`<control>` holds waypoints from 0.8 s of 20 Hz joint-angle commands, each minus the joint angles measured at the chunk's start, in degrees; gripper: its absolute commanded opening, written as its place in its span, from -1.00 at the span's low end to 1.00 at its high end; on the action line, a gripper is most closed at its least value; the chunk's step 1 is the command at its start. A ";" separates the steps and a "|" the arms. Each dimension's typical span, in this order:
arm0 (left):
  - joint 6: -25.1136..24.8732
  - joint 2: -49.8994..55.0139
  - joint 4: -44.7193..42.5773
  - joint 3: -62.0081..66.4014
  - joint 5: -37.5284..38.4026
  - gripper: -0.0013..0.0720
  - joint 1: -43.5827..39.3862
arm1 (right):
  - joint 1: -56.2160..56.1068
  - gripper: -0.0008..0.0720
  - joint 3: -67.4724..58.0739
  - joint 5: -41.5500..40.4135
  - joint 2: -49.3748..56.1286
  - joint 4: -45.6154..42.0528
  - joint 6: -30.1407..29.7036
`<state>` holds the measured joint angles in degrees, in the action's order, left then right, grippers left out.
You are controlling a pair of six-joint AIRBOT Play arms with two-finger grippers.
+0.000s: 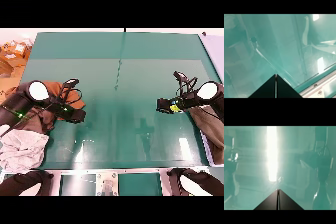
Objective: Fold the shirts.
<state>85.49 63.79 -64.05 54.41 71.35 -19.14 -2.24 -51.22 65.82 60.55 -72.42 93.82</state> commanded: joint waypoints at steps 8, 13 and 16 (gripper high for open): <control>0.00 -0.04 1.46 0.00 -6.47 -0.91 -0.02 | -0.04 -0.94 0.02 0.00 0.00 0.02 0.02; -0.04 -0.04 0.48 0.00 -16.28 -0.12 0.07 | -0.04 -0.94 0.07 -0.68 0.02 0.07 0.07; 3.15 -0.04 -8.63 1.49 -27.21 1.00 5.14 | -0.04 -0.73 0.04 -1.95 0.02 1.55 0.02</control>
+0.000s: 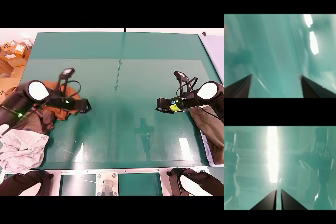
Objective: Fold the shirts.
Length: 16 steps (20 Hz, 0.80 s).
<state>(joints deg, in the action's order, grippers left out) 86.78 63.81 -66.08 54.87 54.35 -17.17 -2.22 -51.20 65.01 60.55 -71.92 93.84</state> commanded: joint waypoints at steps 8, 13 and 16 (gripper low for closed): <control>-2.14 13.38 -11.13 10.54 -10.64 1.00 32.04 | -0.07 0.05 0.02 -7.89 0.02 1.03 0.00; -3.30 27.17 -11.47 11.93 -13.03 1.00 33.51 | -0.07 0.05 0.02 -9.07 0.02 1.03 0.00; -3.28 29.92 -10.67 13.66 -14.82 0.19 33.35 | -0.07 0.05 0.02 -9.05 0.02 1.03 0.00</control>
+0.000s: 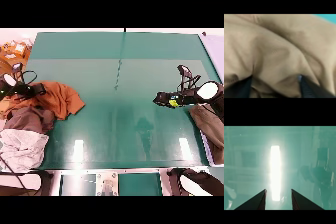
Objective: Fold the shirts.
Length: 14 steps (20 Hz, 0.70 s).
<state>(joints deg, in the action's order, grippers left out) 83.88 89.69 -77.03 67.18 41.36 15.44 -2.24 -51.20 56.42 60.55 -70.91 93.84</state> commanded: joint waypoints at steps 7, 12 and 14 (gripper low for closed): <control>-0.39 2.27 1.01 16.87 13.60 -0.91 -0.94 | 0.13 -0.78 -0.17 -0.39 0.00 -0.04 -0.04; -0.35 -7.98 3.50 29.29 17.51 -0.91 -15.23 | 3.23 -0.94 -3.23 0.20 0.00 -0.20 -1.57; -0.22 -11.02 4.07 30.84 17.51 -0.91 -22.38 | 4.92 -0.94 -4.07 0.70 0.00 -0.20 -1.57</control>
<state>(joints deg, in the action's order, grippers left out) 83.53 83.05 -74.28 93.80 57.01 1.41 0.82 -53.98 56.42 60.55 -71.09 92.75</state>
